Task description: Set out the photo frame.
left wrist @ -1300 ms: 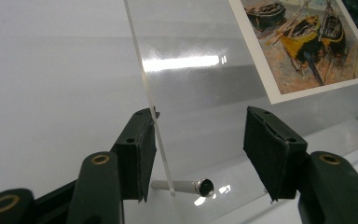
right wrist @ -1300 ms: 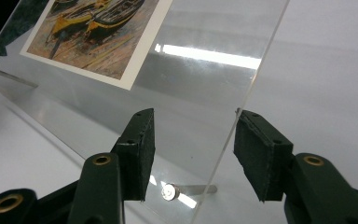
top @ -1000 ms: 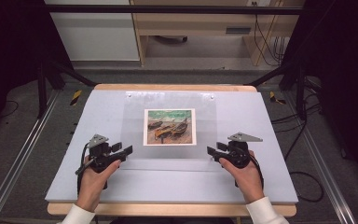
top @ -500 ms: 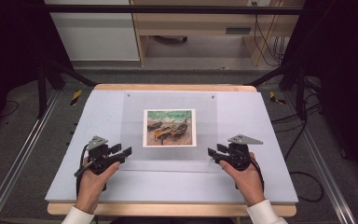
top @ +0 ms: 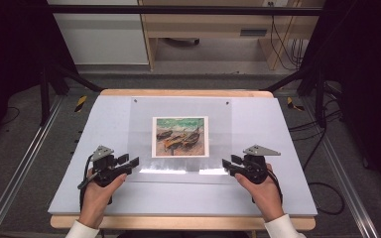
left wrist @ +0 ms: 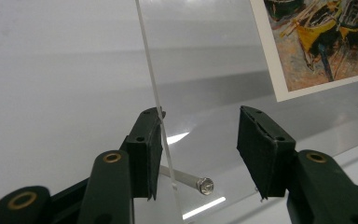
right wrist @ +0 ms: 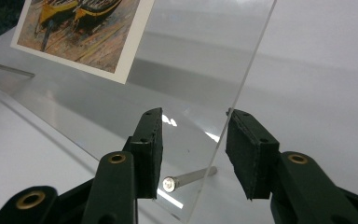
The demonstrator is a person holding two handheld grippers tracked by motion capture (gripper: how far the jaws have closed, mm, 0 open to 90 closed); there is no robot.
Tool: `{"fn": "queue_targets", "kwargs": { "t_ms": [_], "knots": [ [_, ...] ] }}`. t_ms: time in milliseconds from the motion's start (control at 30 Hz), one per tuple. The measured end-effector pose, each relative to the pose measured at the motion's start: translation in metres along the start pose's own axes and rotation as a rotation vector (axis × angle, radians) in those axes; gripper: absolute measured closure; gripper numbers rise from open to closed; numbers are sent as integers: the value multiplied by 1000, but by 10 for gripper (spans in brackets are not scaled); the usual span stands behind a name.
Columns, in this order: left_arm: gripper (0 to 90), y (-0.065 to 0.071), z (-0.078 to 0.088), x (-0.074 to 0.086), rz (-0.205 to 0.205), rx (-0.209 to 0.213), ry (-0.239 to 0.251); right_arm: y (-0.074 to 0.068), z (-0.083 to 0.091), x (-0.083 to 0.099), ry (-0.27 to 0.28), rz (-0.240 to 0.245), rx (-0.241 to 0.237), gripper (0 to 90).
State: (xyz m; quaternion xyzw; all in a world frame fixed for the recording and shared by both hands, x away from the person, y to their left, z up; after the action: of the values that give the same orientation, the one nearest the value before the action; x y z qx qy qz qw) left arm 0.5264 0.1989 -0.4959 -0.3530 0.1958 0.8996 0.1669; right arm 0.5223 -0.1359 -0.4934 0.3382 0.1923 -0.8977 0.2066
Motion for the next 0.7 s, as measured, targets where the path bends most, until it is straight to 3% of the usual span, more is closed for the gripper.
{"fn": "queue_targets", "kwargs": {
  "t_ms": [700],
  "knots": [
    [580, 3, 9, 13, -16, -27, -9, -5, 9, 12, -15, 24, 36, 672]
  ]
}}
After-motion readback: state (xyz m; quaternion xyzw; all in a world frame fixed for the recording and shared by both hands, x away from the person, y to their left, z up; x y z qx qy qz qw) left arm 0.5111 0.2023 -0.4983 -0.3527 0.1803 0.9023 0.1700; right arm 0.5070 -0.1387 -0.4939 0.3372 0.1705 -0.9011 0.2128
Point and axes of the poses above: each handheld gripper's, and its own axes: z roughly backward along the jaws, x roughly out of its underside, y roughly to its right, the point moved 10 cm from there along -z, roughly forward along the jaws, and after that the axes turned 12 degrees about -y, right-handed, at the moved point
